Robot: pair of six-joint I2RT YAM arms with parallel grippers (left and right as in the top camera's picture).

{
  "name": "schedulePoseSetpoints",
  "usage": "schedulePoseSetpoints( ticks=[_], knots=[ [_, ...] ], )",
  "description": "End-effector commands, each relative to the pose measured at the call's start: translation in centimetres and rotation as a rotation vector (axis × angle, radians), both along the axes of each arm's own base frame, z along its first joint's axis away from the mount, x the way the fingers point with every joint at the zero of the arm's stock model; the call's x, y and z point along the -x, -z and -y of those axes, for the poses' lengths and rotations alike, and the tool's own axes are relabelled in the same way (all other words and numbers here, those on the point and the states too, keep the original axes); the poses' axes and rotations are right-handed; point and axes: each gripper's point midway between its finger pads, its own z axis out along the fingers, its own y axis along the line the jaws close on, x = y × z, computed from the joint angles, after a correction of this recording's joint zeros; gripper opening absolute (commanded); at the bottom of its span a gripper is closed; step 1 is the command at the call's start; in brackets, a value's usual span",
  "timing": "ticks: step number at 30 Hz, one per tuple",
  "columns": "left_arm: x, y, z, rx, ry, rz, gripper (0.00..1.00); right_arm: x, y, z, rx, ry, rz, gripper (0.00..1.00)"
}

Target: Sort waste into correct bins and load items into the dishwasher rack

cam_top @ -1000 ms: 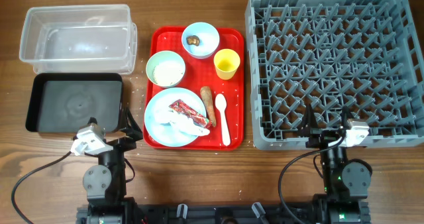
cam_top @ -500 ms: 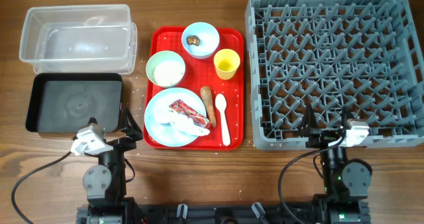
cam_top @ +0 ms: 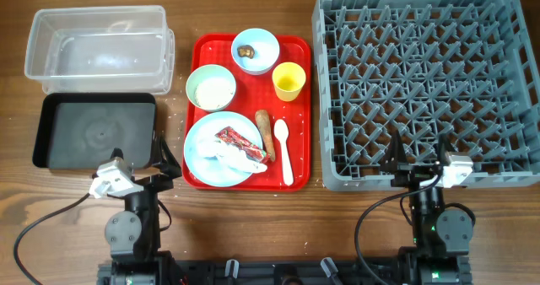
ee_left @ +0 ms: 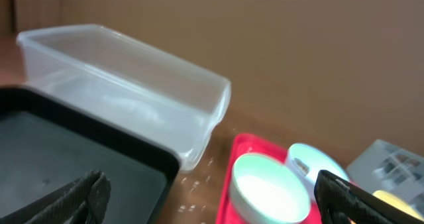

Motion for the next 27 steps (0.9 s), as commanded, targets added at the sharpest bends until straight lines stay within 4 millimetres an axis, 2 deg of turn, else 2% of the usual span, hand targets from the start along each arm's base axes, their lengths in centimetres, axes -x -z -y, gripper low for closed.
schedulePoseSetpoints(
  ticks=[1, 3, 6, 10, 13, 15, 18, 22, 24, 27],
  knots=[
    [-0.1, -2.1, 1.6, -0.022, 0.092, 0.088, 1.00, 0.1, -1.0, -0.1, -0.022, -0.012, 0.045, 1.00],
    [0.0, -3.1, 2.2, -0.028, 0.124, 0.129, 1.00, 0.3, -2.5, -1.2, 0.005, -0.071, 0.103, 1.00],
    [0.2, -4.9, 2.4, -0.035, 0.136, 0.163, 1.00, 0.9, -4.7, -3.0, 0.189, -0.155, 0.187, 1.00],
    [0.0, -7.4, 2.9, -0.035, 0.165, 0.152, 1.00, 1.5, -7.9, -3.3, 0.207, -0.166, 0.232, 1.00],
    [-1.1, -9.5, 3.5, -0.039, 0.201, 0.101, 1.00, 1.4, -10.4, -3.8, 0.211, -0.195, 0.236, 1.00],
    [-2.6, -11.5, 4.4, -0.083, 0.260, 0.050, 1.00, 0.9, -11.9, -4.1, 0.211, -0.216, 0.212, 1.00],
    [-4.8, -13.3, 5.0, -0.068, 0.302, -0.031, 1.00, -0.2, -13.2, -4.6, 0.206, -0.253, 0.157, 1.00],
    [-8.9, -14.9, 5.3, -0.029, 0.336, -0.240, 1.00, -3.1, -14.4, -4.7, 0.181, -0.280, -0.017, 1.00],
    [-10.7, -14.9, 5.7, -0.045, 0.358, -0.346, 1.00, -4.4, -14.5, -4.7, 0.167, -0.288, -0.106, 1.00],
    [-13.2, -13.4, 7.3, -0.036, 0.409, -0.523, 1.00, -6.1, -14.3, -4.7, 0.143, -0.301, -0.256, 1.00]
  ],
)
